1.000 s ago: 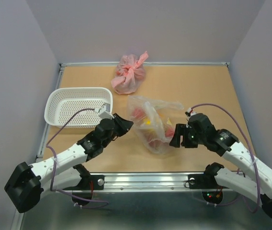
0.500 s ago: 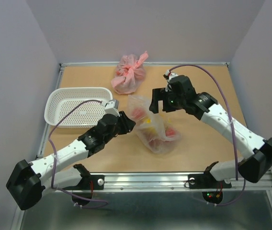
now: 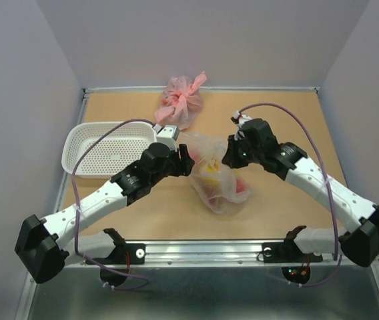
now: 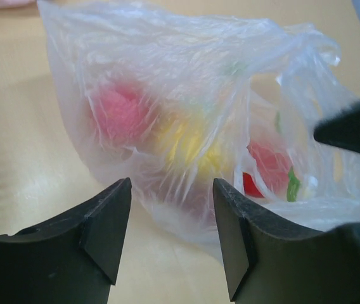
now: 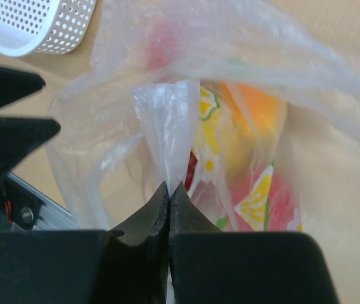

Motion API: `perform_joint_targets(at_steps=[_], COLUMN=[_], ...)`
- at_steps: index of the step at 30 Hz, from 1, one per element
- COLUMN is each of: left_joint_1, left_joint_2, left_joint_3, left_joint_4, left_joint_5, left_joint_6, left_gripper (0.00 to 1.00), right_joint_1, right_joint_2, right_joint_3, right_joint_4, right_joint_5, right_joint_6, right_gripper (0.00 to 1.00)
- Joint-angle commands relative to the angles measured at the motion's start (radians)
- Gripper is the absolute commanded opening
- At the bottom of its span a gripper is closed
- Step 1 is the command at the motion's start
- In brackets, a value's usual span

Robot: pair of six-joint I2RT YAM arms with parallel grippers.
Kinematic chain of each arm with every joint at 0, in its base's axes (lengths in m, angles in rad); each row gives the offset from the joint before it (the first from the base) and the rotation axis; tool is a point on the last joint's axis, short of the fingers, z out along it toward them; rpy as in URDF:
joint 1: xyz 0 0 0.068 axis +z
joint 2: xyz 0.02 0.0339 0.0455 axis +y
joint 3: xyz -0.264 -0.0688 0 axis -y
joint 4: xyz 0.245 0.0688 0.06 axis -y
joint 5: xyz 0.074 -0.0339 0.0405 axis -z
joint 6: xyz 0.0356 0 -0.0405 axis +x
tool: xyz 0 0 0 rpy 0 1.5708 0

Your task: Untie the knot of the plastic bag and take out the fruit

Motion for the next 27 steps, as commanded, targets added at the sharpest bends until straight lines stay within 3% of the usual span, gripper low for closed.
perform_joint_targets(at_steps=[1, 8, 18, 22, 27], left_joint_1=[-0.002, -0.061, -0.177, -0.21, -0.205], left_joint_2=[0.064, 0.308, 0.545, 0.647, 0.721], left_joint_3=[0.168, 0.438, 0.635, 0.724, 0.735], left_joint_4=[-0.052, -0.117, -0.249, -0.357, -0.493], left_joint_5=[0.024, 0.055, -0.055, -0.219, -0.52], left_joint_6=[0.209, 0.335, 0.32, 0.259, 0.137], left_gripper=[0.64, 0.64, 0.65, 0.65, 0.61], right_joint_1=[0.001, 0.001, 0.001, 0.001, 0.001], right_joint_2=[-0.166, -0.463, -0.505, -0.508, -0.531], right_joint_3=[-0.159, -0.425, -0.474, -0.477, -0.486], right_joint_4=[0.071, 0.154, 0.161, 0.161, 0.16], right_joint_5=[-0.006, 0.058, 0.075, 0.107, 0.135], right_joint_6=[0.063, 0.152, 0.155, 0.153, 0.155], right_gripper=[0.0, 0.0, 0.0, 0.0, 0.0])
